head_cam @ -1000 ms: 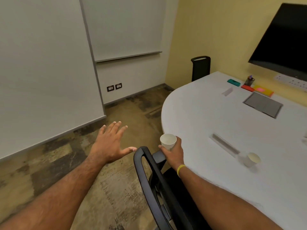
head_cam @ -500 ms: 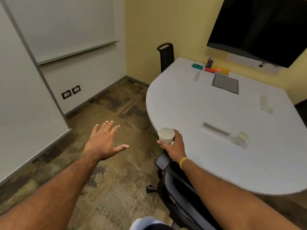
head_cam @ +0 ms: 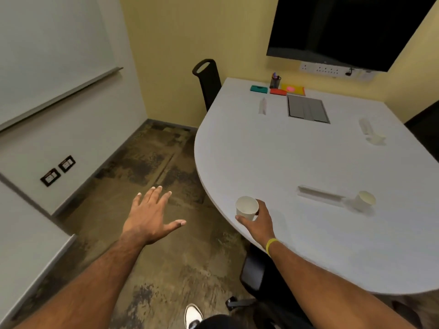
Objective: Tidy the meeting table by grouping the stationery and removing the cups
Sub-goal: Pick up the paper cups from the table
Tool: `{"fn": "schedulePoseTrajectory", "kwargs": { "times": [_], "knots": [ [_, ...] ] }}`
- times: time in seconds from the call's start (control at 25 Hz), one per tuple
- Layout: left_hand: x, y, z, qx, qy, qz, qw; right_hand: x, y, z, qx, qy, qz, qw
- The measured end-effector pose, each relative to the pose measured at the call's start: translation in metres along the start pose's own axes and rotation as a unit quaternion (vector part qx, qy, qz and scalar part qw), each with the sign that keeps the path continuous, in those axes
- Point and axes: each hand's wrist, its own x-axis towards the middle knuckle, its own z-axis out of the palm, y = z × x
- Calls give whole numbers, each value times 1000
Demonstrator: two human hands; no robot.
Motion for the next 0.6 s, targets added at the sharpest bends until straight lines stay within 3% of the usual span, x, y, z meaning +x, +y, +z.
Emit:
{"fn": "schedulePoseTrajectory", "kwargs": {
  "times": [0.36, 0.6],
  "knots": [
    [178, -62, -2, -11, -2, 39, 999, 122, -29, 50, -3, 15, 68, 998],
    [309, -94, 20, -22, -24, 122, 992, 196, -38, 108, 10, 71, 113, 991]
  ]
}}
